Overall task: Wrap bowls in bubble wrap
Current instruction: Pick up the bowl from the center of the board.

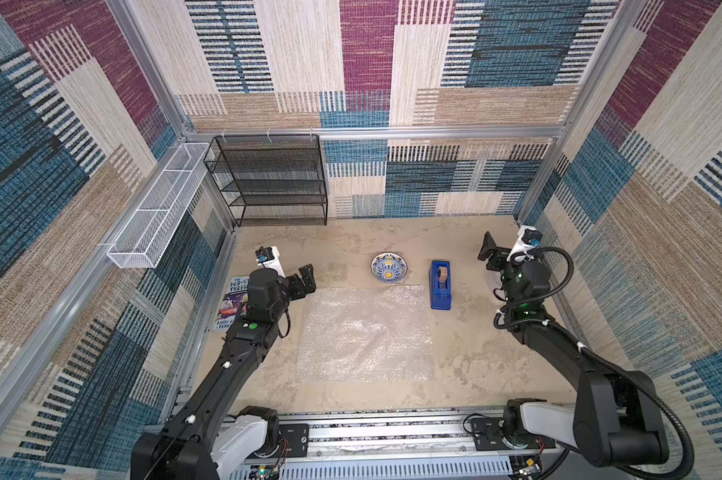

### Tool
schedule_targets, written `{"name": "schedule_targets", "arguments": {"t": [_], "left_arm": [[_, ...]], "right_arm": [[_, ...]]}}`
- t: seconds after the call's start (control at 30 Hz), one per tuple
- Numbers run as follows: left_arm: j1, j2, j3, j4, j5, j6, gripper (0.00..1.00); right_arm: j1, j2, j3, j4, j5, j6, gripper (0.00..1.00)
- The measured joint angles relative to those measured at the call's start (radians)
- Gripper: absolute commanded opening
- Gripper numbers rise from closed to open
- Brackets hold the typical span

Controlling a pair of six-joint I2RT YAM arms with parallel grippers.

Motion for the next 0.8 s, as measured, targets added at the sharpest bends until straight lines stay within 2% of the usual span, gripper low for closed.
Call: {"name": "schedule_targets", "arguments": {"t": [0.1, 0.2, 0.27, 0.43, 0.57, 0.67, 0.8], "left_arm": [[-0.005, 0.06, 0.049, -0.105, 0.013, -0.036, 1.0], [-0.017, 0.097, 0.034, -0.129, 0.09, -0.079, 1.0], [-0.017, 0.125, 0.019, -0.129, 0.151, -0.118, 1.0], [-0.022, 0.173, 0.053, -0.142, 0.241, -0.185, 0.99], [-0.045, 0.219, 0.146, -0.207, 0.234, -0.182, 0.99], [-0.081, 0.254, 0.179, -0.254, 0.211, -0.171, 0.99], [-0.111, 0.284, 0.176, -0.299, 0.207, -0.154, 0.98]], "right_arm": [[0.075, -0.044, 0.063, -0.165, -0.015, 0.082, 0.99], [0.172, -0.098, 0.069, -0.247, -0.017, 0.148, 0.99], [0.196, -0.109, 0.09, -0.278, -0.02, 0.209, 0.99], [0.25, 0.042, 0.343, -0.41, -0.142, 0.317, 1.0], [0.303, 0.248, 0.555, -0.53, -0.226, 0.381, 0.89], [0.317, 0.386, 0.637, -0.62, -0.254, 0.432, 0.7], [0.337, 0.554, 0.736, -0.696, -0.28, 0.472, 0.56]]}}
